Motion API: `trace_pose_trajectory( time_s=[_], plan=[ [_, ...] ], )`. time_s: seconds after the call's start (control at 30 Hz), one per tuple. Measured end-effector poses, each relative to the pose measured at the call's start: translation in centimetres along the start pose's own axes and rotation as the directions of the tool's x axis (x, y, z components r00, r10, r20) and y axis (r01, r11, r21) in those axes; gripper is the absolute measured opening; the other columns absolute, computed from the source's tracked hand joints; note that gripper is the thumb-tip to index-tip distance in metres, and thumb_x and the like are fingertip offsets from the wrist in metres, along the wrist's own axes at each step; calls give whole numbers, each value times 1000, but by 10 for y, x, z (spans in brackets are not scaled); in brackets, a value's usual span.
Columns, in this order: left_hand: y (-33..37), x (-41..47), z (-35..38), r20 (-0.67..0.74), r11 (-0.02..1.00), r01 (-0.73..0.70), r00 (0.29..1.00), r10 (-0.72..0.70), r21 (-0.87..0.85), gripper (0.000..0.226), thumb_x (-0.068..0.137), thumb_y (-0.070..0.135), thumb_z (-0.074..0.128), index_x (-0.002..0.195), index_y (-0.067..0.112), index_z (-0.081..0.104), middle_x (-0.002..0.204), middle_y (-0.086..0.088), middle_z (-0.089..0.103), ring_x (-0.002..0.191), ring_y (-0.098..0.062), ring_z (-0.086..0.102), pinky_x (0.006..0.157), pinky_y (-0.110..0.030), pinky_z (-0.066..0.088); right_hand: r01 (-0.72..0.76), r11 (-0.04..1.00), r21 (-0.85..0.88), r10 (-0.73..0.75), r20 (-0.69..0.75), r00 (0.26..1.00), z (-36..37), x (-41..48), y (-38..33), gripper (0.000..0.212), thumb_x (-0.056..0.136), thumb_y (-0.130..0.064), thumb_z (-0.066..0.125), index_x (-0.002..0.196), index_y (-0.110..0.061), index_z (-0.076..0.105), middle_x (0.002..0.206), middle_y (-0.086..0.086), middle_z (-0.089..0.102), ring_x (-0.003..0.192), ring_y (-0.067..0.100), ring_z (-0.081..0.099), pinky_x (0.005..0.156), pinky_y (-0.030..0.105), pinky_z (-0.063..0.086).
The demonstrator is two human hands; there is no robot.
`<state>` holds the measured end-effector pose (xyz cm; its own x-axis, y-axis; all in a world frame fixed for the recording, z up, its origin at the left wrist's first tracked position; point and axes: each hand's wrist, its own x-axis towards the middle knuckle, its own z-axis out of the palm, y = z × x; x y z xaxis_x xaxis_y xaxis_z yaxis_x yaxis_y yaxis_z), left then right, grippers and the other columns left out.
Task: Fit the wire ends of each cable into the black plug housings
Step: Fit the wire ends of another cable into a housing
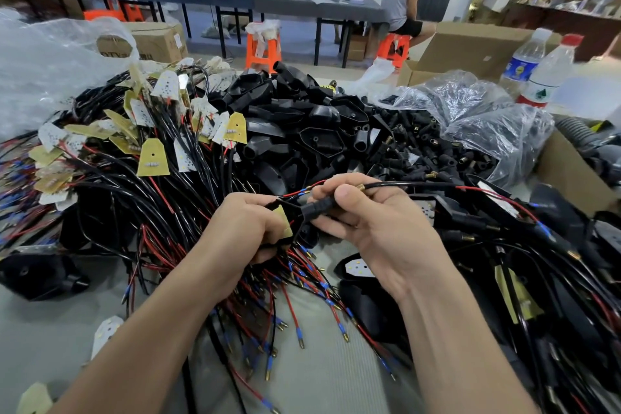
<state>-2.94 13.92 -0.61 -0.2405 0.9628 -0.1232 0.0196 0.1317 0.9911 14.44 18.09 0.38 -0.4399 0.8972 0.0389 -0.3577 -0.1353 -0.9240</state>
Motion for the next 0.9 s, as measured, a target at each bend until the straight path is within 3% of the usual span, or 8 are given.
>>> trace_pose_trajectory(
  time_s=[0.1,0.2,0.3,0.43,0.6,0.67,0.73,0.9],
  plan=[
    [-1,-3,3,-49,993,-43,998,48,108,23,43,9,53,62,0,63,63,-12,50,61,-25,46,46,-24,34,-14,992,128,15,-6,1000,0,2,0,11,89,-11,62,87,-10,73,98,14,76,102,29,75,83,36,61],
    [-5,-10,8,-70,917,-210,967,247,339,16,50,21,54,59,8,49,51,4,40,51,-15,36,47,-30,29,-4,973,229,18,-62,998,2,3,0,10,84,-17,64,85,-12,73,100,15,77,99,30,76,82,37,63],
    [-9,-9,12,-95,940,-197,968,231,278,14,49,21,53,56,11,45,52,4,37,52,-17,35,51,-35,28,17,986,166,7,-145,989,5,5,3,18,100,-10,56,88,-11,70,100,14,78,97,27,77,81,35,63],
    [-11,-3,7,-76,982,-70,993,85,175,27,44,17,54,66,3,60,63,-10,50,64,-24,48,62,-42,38,-16,998,65,26,-148,989,8,5,3,19,104,-8,53,92,-6,67,94,14,76,95,27,76,78,34,63],
    [-9,-3,5,-31,990,-43,998,47,131,29,44,12,53,69,-2,62,64,-11,51,64,-25,51,56,-32,40,-40,998,38,44,-105,994,5,1,0,22,104,-9,52,88,-9,68,92,12,76,94,26,75,77,32,61],
    [-6,-7,6,14,999,-37,999,36,34,26,45,7,51,66,2,67,60,-8,53,56,-19,54,44,-22,39,-37,999,6,37,-60,998,9,0,-1,26,104,-9,52,86,-11,70,95,12,77,96,24,75,76,28,60],
    [-6,-7,9,43,998,-58,997,58,16,25,48,8,51,65,6,69,59,-8,55,53,-17,52,41,-19,36,3,998,-57,-7,-74,997,14,0,3,29,104,-7,52,83,-15,71,96,9,78,89,17,74,69,21,56],
    [-12,-2,13,-28,995,-99,995,98,-5,51,48,10,53,88,27,79,66,-6,62,65,-24,58,56,-32,45,24,996,-81,-29,-67,997,14,3,9,29,102,-3,54,84,-16,73,99,7,77,89,17,71,71,23,57]
  ],
)
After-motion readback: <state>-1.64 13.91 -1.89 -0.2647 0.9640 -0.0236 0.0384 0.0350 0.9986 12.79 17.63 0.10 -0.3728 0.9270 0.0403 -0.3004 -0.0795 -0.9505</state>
